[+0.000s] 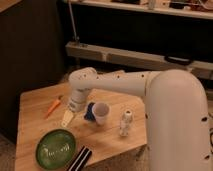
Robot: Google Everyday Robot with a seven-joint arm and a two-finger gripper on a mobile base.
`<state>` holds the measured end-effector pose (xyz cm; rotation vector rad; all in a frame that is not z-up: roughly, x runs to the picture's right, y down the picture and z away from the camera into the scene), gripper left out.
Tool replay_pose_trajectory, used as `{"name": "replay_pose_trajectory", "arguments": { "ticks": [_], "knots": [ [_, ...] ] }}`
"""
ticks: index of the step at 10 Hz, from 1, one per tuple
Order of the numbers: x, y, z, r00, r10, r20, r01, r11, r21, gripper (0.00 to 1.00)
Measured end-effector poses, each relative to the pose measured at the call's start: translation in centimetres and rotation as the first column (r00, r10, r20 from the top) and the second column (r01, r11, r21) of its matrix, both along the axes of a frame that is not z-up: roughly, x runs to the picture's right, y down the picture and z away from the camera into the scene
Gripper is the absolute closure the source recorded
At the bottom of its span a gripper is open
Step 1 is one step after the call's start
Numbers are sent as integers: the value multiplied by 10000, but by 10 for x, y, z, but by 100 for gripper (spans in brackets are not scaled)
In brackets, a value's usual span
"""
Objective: Knock the bottle over
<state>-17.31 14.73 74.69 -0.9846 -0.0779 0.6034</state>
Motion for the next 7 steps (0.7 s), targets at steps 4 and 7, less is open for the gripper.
{"name": "replay_pose_trajectory", "arguments": {
  "ticks": [4, 7],
  "knots": [
    [-1, -2, -3, 9990, -413, -154, 415, 9991, 106, 20],
    [-10, -15, -31, 9868, -1387, -833, 1429, 9887, 460, 20]
  ]
}}
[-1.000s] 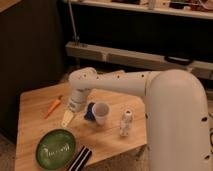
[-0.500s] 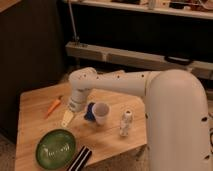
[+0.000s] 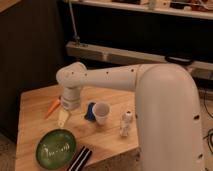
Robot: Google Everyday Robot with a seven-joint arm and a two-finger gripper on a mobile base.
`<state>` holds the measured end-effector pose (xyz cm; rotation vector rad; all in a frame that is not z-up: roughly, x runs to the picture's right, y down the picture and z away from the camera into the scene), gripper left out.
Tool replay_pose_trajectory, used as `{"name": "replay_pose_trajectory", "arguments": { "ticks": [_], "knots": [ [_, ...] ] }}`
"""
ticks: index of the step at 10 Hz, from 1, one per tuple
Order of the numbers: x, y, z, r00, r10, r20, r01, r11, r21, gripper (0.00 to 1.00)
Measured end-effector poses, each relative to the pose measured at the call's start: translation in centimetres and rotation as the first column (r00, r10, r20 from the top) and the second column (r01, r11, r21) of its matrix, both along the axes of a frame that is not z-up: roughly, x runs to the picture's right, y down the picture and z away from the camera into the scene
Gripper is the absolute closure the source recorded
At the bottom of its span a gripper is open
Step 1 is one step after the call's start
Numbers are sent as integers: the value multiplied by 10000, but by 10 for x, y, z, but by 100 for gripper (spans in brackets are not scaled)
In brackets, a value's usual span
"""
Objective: Knock the bottle over
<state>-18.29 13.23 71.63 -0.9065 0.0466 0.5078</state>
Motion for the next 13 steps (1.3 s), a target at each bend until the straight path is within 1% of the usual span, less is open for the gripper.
{"name": "replay_pose_trajectory", "arguments": {
  "ticks": [1, 2, 3, 4, 5, 6, 7, 8, 10, 11, 12, 13],
  "knots": [
    [-1, -10, -18, 9996, -145, -238, 151, 9995, 279, 20],
    [-2, -20, -44, 9989, -189, -439, 214, 9981, 571, 20],
    [6, -30, -66, 9978, 5, -668, 52, 9963, 856, 20],
    [18, -34, -87, 9966, 324, -751, -239, 9934, 1118, 24],
    [32, -35, -100, 9948, 687, -746, -581, 9891, 1355, 31],
    [60, -30, -118, 9870, 1494, -586, -1372, 9750, 1745, 45],
    [77, -24, -126, 9785, 2007, -467, -1880, 9623, 1964, 53],
    [100, -13, -133, 9636, 2655, -326, -2521, 9421, 2212, 63],
    [139, 10, -144, 9273, 3743, -63, -3598, 8959, 2607, 82],
    [163, 23, -152, 8998, 4364, 36, -4193, 8622, 2841, 93],
    [186, 36, -160, 8710, 4913, 40, -4688, 8285, 3063, 99],
    [211, 50, -168, 8375, 5464, 78, -5184, 7898, 3278, 100]
  ]
}}
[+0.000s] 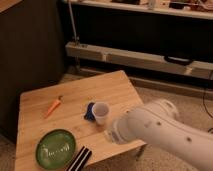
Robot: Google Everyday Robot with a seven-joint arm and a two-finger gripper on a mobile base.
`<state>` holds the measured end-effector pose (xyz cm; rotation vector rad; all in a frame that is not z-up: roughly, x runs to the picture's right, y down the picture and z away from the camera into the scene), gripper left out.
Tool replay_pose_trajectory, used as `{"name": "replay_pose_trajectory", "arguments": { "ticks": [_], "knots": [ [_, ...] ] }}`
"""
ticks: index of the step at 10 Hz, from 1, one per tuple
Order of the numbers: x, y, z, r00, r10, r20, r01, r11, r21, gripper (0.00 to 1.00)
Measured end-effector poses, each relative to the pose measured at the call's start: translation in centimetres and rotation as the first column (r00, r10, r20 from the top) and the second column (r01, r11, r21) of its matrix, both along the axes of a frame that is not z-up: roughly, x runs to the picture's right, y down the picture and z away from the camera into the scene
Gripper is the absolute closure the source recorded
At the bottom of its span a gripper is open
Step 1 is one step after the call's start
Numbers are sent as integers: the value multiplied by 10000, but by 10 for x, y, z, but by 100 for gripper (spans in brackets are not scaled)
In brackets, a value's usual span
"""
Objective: Knock the bottle over
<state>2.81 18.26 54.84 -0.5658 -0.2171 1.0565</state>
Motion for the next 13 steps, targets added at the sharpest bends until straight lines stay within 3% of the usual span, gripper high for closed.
{"name": "replay_pose_trajectory", "arguments": {
  "ticks": [2, 3, 6, 9, 11, 13],
  "knots": [
    [40, 22, -4, 9946, 1041, -22, -1040, 9944, 161, 100],
    [69, 38, -1, 9822, 1878, -9, -1878, 9822, 69, 100],
    [112, 54, 31, 9487, 3162, 43, -3158, 9481, -375, 100],
    [116, 42, 64, 9464, 3219, 274, -3180, 9431, -971, 100],
    [94, 29, 98, 9517, 3050, 362, -2936, 9379, -1845, 100],
    [72, 10, 135, 9669, 2543, 216, -2375, 9277, -2881, 100]
  ]
}}
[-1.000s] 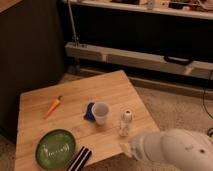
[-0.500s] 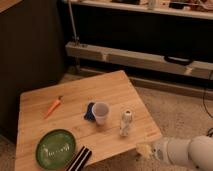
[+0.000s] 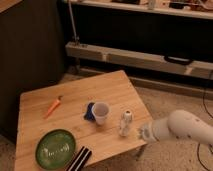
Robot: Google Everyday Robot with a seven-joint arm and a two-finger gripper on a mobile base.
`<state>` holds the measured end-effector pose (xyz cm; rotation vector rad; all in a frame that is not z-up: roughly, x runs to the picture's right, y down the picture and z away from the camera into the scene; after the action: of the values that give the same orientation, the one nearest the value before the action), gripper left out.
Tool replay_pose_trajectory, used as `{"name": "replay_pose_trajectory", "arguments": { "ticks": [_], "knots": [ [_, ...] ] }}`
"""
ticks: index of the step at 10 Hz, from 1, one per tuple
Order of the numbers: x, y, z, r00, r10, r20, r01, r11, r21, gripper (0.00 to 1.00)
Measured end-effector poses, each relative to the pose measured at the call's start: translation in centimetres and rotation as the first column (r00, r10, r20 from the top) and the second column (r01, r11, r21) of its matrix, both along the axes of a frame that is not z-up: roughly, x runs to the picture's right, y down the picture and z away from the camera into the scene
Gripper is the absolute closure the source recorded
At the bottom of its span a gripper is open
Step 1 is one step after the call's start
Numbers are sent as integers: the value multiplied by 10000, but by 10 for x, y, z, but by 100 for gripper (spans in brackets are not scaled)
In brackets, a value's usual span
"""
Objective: Knock the bottle over
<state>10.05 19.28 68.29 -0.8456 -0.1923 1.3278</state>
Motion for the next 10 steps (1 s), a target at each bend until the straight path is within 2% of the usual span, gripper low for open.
{"name": "replay_pose_trajectory", "arguments": {
  "ticks": [1, 3, 5, 7, 8, 9, 10],
  "knots": [
    [-3, -7, 10, 9996, -266, -60, 264, 9990, -362, 100],
    [-2, -23, 20, 9969, -677, -413, 645, 9952, -734, 100],
    [10, -30, 24, 9945, -795, -681, 746, 9947, -714, 100],
    [17, -40, 32, 9874, -1408, -716, 1382, 9896, -407, 100],
    [15, -46, 37, 9805, -1843, -685, 1829, 9828, -264, 100],
    [4, -52, 43, 9662, -2496, -643, 2497, 9683, -67, 100],
    [-9, -58, 48, 9540, -2928, -643, 2941, 9557, 124, 100]
  ]
}}
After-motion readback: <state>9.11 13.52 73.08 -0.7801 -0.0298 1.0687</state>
